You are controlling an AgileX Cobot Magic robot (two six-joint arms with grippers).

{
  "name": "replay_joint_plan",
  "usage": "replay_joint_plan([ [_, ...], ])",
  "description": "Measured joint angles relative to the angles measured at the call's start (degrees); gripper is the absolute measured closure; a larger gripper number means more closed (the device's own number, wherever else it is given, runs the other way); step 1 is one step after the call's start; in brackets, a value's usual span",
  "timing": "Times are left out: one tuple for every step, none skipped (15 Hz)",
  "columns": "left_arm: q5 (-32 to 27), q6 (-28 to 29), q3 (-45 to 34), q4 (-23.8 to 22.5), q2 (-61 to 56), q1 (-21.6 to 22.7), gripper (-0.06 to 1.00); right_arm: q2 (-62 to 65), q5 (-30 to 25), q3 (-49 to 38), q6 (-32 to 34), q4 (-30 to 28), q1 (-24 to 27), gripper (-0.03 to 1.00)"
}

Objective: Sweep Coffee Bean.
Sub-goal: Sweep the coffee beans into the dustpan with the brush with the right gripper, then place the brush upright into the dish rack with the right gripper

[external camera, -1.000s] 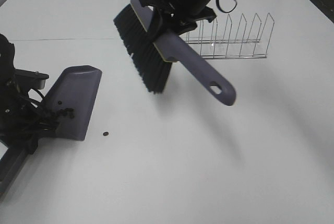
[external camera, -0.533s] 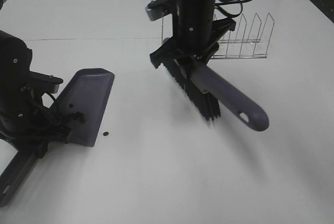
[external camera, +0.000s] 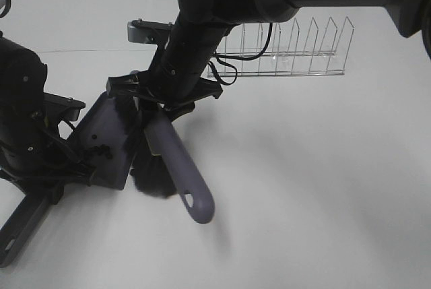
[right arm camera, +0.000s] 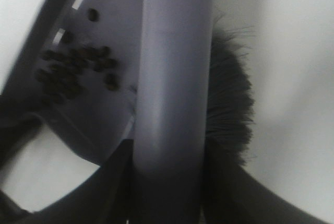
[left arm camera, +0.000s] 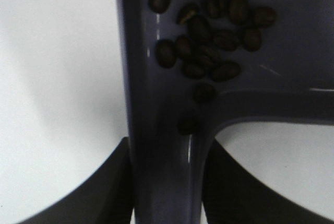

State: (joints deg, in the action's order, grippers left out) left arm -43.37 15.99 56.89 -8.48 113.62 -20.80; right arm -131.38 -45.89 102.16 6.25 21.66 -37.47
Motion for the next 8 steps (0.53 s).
replay_joint_plan([
  [0.0,0.0,0.0,0.06,0.0,0.0,0.62,-0.46,1.78,0.0,-2.64,6.07,0.74,0.6],
  [0.11,0.0,0.0,0.17,0.0,0.0,0.62,-0.69,2.41,0.0,-3.9,9.34,1.15,0.6],
  [0.23,0.0,0.0,0.34,0.0,0.0,0.62,-1.38,3.09,-0.11,-7.56,15.93,2.41,0.6],
  [0.34,0.0,0.0,0.57,0.0,0.0,0.62,-1.95,3.04,-0.11,-11.57,22.17,4.13,0.6],
  [0.34,0.0,0.0,0.69,0.0,0.0,0.62,-2.01,2.64,-0.29,-15.81,28.48,6.02,0.6],
  [0.34,0.0,0.0,0.74,0.0,0.0,0.62,-1.72,1.89,-0.29,-20.45,34.32,8.02,0.6],
  [0.4,0.0,0.0,0.86,0.0,0.23,0.62,-0.86,1.43,-0.29,-23.38,36.5,9.97,0.6],
  [0.4,0.0,0.0,1.09,0.0,0.63,0.62,0.57,1.03,-0.29,-24.58,35.87,11.86,0.6],
])
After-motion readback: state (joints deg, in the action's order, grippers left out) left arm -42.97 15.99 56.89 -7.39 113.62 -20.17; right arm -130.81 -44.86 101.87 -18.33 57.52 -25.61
